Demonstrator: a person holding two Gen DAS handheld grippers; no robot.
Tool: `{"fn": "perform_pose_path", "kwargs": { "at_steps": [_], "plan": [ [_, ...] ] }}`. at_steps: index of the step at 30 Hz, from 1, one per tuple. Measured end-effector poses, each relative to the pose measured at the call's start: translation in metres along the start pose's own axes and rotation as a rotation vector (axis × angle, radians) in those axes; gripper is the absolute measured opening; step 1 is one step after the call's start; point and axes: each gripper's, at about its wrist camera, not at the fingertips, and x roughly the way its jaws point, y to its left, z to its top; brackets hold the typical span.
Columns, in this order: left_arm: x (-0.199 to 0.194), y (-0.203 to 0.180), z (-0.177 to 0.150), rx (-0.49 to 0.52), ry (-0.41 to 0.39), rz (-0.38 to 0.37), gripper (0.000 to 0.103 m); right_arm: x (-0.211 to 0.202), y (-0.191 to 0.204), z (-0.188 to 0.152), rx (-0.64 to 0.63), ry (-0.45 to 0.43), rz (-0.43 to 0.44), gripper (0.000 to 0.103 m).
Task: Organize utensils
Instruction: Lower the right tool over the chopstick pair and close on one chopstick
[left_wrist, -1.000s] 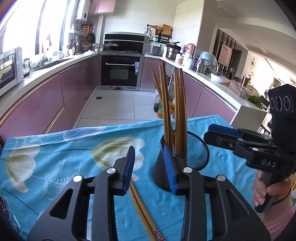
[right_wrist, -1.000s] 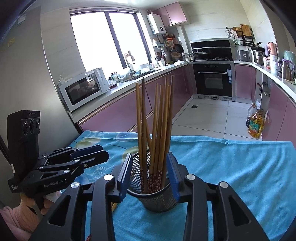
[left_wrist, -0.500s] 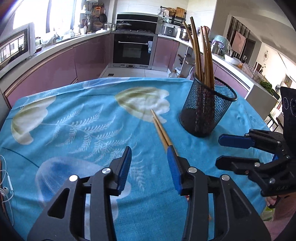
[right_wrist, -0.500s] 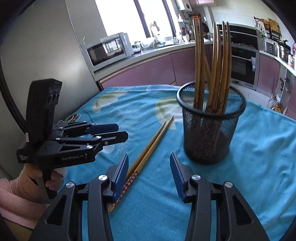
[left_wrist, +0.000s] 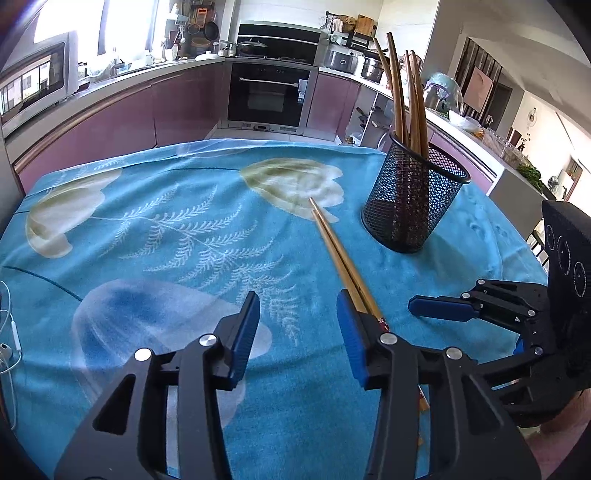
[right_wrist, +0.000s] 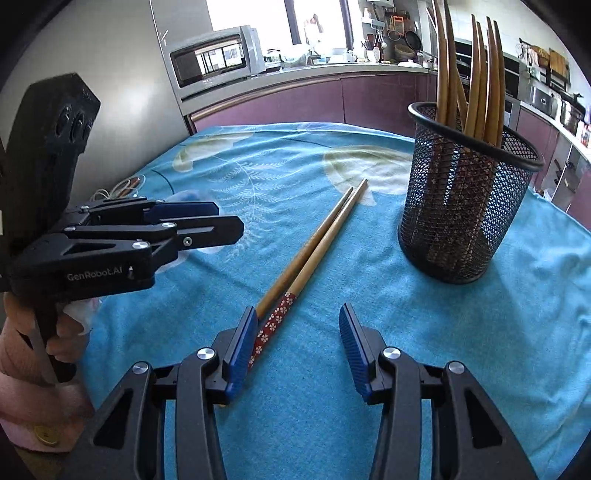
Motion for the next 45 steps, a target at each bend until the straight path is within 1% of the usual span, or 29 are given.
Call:
{"fn": "perform_pose_path", "kwargs": {
  "at_steps": [3, 7, 15, 19, 24, 28, 33, 37, 39, 43, 45],
  "plan": [
    [-0.001, -0.002, -0.002, 0.003, 0.001, -0.007, 0.043, 0.002, 0.000, 0.001, 0.006, 0.001, -0.017, 0.043],
    [0.000, -0.005, -0.004, 0.011, 0.007, -0.019, 0.043, 0.001, -0.006, 0.001, 0.033, 0.004, -0.030, 0.037],
    [0.010, -0.019, -0.006, 0.050, 0.036, -0.058, 0.043, -0.003, -0.024, 0.001, 0.118, 0.005, 0.023, 0.034],
    [0.015, -0.029, -0.009, 0.078, 0.054, -0.078, 0.043, -0.002, -0.028, 0.006, 0.125, 0.001, 0.037, 0.033],
    [0.023, -0.035, -0.013, 0.098, 0.084, -0.084, 0.043, -0.001, -0.033, 0.014, 0.136, -0.011, 0.059, 0.033],
    [0.025, -0.039, -0.016, 0.118, 0.091, -0.085, 0.043, 0.003, -0.033, 0.023, 0.133, -0.019, 0.071, 0.033],
    [0.026, -0.042, -0.016, 0.128, 0.095, -0.059, 0.038, 0.016, -0.027, 0.035, 0.121, -0.014, 0.078, 0.030],
    [0.026, -0.037, -0.016, 0.109, 0.095, -0.049, 0.033, 0.026, -0.025, 0.038, 0.120, 0.003, 0.060, 0.022],
    [0.025, -0.035, -0.016, 0.096, 0.094, -0.046, 0.029, 0.029, -0.026, 0.036, 0.130, 0.012, 0.056, 0.020],
    [0.025, -0.031, -0.016, 0.075, 0.092, -0.034, 0.022, 0.028, -0.030, 0.032, 0.144, 0.015, 0.055, 0.010],
    [0.025, -0.029, -0.015, 0.058, 0.093, -0.035, 0.016, 0.025, -0.032, 0.029, 0.152, 0.016, 0.055, 0.008]
  ]
}}
